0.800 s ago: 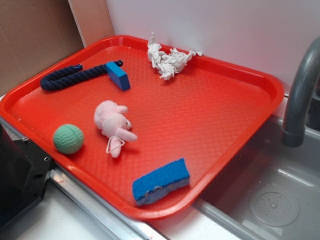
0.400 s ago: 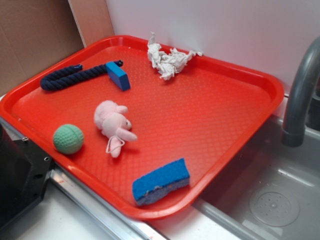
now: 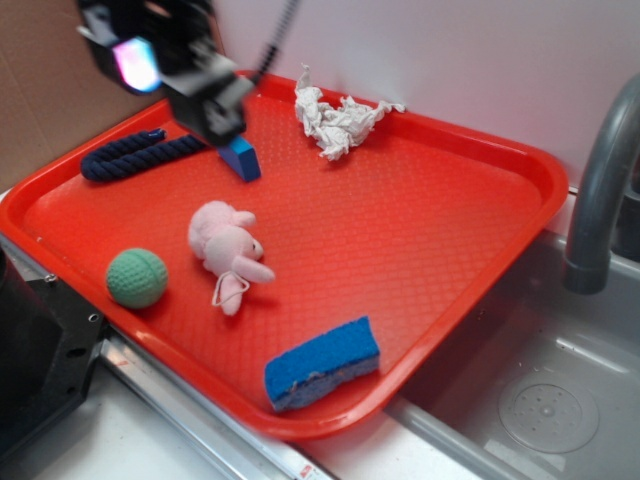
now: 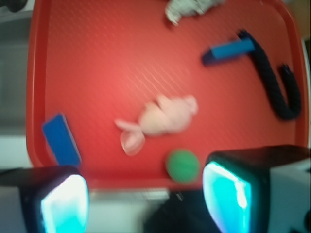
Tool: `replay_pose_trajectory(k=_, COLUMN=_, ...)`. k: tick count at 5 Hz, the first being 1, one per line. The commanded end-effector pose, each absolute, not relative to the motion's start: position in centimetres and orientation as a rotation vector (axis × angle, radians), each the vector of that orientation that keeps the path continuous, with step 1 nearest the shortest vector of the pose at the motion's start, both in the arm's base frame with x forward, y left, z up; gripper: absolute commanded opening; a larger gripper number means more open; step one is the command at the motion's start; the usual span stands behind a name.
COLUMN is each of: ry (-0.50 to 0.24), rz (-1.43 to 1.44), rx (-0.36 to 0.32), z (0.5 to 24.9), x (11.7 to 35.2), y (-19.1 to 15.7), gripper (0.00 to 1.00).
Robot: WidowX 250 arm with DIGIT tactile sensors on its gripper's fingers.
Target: Grab the blue sponge.
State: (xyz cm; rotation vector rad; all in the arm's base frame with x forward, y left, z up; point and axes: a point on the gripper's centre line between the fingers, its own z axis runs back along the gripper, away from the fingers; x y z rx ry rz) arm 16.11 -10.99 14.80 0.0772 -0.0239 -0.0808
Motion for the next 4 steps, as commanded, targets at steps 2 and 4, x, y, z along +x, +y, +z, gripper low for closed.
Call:
replay_pose_trajectory(k=2, ry=-0.107, rz=-0.376, rx=-0.019, z=9.0, x=15.1, y=-16.9, gripper=1.0)
replay_pose_trajectory(k=4, ry=-0.03, rz=-0.462, rx=0.002, z=4.5, x=14.6, y=-18.5, gripper=1.0)
